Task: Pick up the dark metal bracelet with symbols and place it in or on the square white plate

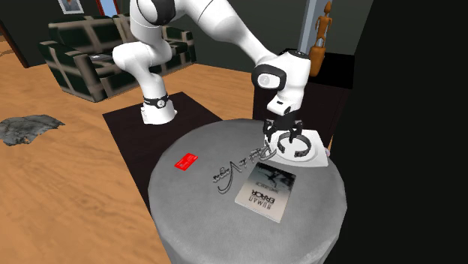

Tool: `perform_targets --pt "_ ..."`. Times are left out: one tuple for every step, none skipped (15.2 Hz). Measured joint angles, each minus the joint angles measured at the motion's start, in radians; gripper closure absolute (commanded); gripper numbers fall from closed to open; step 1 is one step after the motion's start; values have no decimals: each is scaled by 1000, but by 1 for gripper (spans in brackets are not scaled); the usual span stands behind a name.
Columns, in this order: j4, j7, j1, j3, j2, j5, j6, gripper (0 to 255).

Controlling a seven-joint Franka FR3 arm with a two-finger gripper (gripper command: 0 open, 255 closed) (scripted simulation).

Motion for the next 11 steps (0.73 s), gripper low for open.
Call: perform_targets --pt "0 0 0 0 0 0 0 0" --pt "0 0 0 0 0 0 0 0" --pt "0 -2 -2 4 -11 5 -11 0" --pt "-10 -7 -9 10 -33 12 -22 0" --pt "8 -11 -9 15 -44 19 -49 0" --pt "2 -13 -12 22 -65 27 -64 0" --pt "12 -19 -15 23 -69 31 -77 0" --pt "15 -19 -15 25 -72 32 -83 0" --pt "14 -19 -15 25 -75 34 -86 0" --pt "15 -20 -16 26 -76 34 -87 0" --pt "15 -21 -16 26 -76 34 -88 0"
